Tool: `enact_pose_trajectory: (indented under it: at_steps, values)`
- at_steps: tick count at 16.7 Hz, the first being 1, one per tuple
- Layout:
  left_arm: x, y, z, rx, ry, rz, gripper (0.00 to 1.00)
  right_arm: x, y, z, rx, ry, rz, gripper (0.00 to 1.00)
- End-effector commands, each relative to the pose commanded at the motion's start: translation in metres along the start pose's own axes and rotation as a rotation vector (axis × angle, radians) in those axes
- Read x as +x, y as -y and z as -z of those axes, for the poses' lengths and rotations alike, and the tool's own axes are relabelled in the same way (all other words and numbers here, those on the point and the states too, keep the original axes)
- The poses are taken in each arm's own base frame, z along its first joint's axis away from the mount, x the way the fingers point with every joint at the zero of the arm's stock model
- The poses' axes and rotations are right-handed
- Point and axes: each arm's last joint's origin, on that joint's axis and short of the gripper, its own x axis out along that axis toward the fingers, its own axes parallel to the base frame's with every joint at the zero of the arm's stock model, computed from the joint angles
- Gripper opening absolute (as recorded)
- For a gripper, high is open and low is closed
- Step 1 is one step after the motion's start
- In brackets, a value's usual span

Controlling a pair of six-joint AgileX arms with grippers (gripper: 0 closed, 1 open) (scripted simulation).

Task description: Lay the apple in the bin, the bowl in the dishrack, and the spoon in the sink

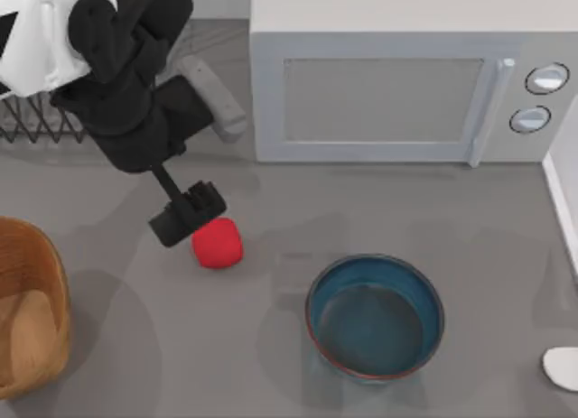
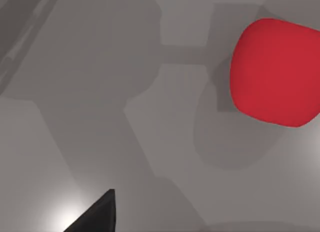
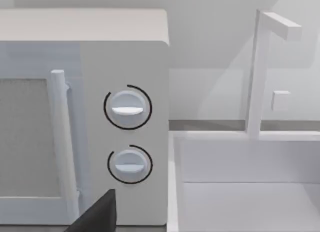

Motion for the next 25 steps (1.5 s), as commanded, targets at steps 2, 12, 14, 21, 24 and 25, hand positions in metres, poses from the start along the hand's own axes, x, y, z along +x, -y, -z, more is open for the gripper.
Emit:
enact_pose_trajectory:
  at_steps: [2, 12, 14, 21, 24, 25]
  values:
    - [0.023, 0.0, -0.021, 0.074, -0.081, 0.061, 1.0, 0.0, 0.0, 0.0, 0.0, 0.0, 0.0, 1.0]
    - [0.061, 0.004, -0.047, 0.175, -0.198, 0.15, 1.0, 0.0, 0.0, 0.0, 0.0, 0.0, 0.0, 1.0]
    - [0.067, 0.005, -0.047, 0.179, -0.199, 0.152, 1.0, 0.0, 0.0, 0.0, 0.0, 0.0, 0.0, 1.0]
    - [0.126, 0.014, -0.035, 0.181, -0.197, 0.151, 1.0, 0.0, 0.0, 0.0, 0.0, 0.0, 0.0, 1.0]
    - [0.129, 0.015, -0.034, 0.181, -0.198, 0.152, 1.0, 0.0, 0.0, 0.0, 0.0, 0.0, 0.0, 1.0]
    - [0.129, 0.015, -0.034, 0.181, -0.198, 0.152, 1.0, 0.0, 0.0, 0.0, 0.0, 0.0, 0.0, 1.0]
